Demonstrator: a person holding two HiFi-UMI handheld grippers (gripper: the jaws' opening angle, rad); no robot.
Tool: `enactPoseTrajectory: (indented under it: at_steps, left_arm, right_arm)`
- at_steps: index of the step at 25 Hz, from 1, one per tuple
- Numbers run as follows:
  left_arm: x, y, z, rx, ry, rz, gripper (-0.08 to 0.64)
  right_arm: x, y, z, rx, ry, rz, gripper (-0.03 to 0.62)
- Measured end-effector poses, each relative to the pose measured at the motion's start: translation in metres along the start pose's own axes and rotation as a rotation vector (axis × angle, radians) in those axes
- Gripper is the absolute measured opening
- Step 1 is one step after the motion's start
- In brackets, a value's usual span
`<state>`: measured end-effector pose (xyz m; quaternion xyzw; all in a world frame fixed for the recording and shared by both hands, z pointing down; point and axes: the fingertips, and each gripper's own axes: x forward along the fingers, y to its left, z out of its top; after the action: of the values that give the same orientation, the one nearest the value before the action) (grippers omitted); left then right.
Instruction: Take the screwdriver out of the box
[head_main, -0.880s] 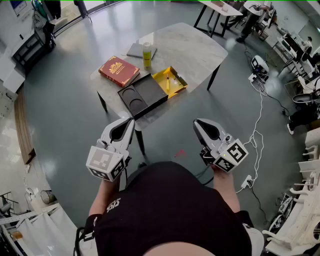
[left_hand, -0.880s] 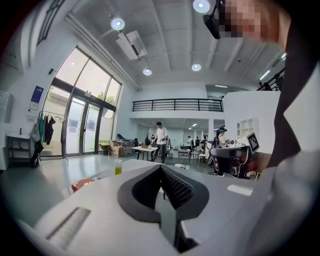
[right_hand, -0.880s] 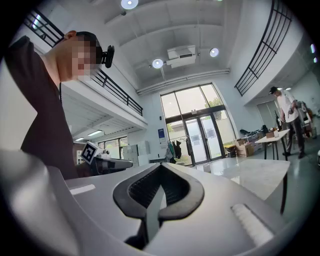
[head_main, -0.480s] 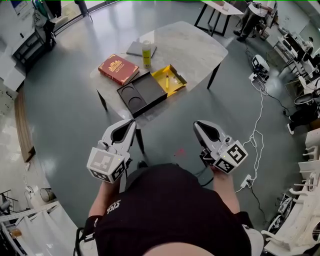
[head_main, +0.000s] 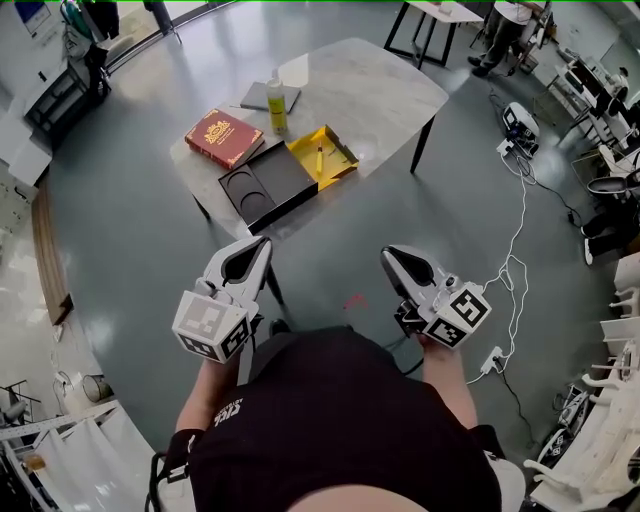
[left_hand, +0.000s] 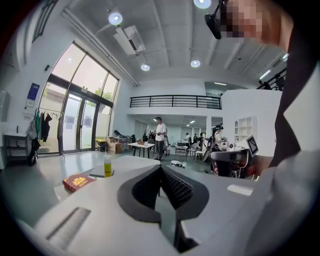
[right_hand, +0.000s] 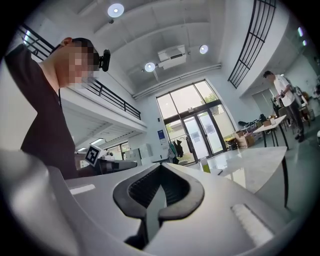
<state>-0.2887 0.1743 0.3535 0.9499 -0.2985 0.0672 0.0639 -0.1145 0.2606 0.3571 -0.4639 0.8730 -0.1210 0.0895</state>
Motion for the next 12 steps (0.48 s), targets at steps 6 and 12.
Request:
enactPoseTrajectory:
  at_steps: [6, 12]
  left_arm:
    - [0.025, -0.031, -0.003, 0.010, 0.005, 0.012, 0.002]
    - [0.037, -0.032, -0.005, 0.002, 0.026, 0.063, 0.002]
  right_arm:
    - [-0.040, -0.026, 0.002, 0.017, 0.005, -0.003, 0.014]
    - [-0.054, -0.048, 0.000, 0.060, 0.041, 0.013, 0.014]
